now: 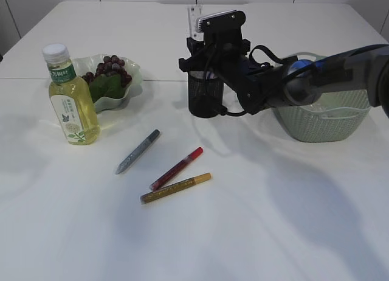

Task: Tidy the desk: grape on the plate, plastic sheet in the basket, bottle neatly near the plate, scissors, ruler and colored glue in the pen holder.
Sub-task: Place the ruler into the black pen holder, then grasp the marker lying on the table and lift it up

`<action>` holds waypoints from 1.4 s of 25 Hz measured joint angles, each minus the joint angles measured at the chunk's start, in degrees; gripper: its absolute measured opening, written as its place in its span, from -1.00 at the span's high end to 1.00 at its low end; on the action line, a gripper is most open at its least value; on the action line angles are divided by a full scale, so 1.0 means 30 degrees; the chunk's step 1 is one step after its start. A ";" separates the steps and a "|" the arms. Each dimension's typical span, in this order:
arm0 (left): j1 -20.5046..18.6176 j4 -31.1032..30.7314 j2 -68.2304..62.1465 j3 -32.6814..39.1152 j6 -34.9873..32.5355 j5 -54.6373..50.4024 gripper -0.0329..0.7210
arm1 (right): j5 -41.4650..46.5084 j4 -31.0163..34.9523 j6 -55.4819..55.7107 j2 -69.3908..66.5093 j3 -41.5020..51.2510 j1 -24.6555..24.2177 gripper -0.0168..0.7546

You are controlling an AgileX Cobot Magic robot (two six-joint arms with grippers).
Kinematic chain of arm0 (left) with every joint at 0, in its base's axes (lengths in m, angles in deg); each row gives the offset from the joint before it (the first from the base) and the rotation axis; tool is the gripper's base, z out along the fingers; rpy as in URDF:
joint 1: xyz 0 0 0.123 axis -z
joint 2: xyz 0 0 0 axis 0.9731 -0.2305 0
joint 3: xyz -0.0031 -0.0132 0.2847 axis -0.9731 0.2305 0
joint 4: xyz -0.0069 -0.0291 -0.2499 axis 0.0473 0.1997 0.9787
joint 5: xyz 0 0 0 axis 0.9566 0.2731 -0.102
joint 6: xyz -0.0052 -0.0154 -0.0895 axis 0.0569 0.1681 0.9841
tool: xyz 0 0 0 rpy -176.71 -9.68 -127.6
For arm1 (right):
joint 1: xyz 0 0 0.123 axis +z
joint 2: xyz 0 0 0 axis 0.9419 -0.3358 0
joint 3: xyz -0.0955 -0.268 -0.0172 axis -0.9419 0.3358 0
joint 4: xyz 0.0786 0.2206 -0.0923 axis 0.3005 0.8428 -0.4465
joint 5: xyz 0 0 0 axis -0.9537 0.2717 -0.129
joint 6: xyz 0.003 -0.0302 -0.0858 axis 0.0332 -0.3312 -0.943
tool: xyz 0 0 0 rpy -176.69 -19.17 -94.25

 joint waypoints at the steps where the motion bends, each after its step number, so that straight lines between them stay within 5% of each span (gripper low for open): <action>1: 0.0000 0.0000 0.0000 0.0000 0.0000 0.0000 0.28 | 0.0285 0.0000 0.0000 0.0000 0.0000 0.0000 0.03; 16: 0.0000 0.0000 0.0000 0.0000 0.0000 -0.0034 0.28 | 0.4718 0.0000 0.0000 0.3072 0.0000 0.0000 -0.13; 35: 0.0000 0.0065 0.0000 0.0000 0.0000 -0.0289 0.28 | 2.7528 0.1318 -0.0001 1.4422 -0.0044 0.0000 -0.13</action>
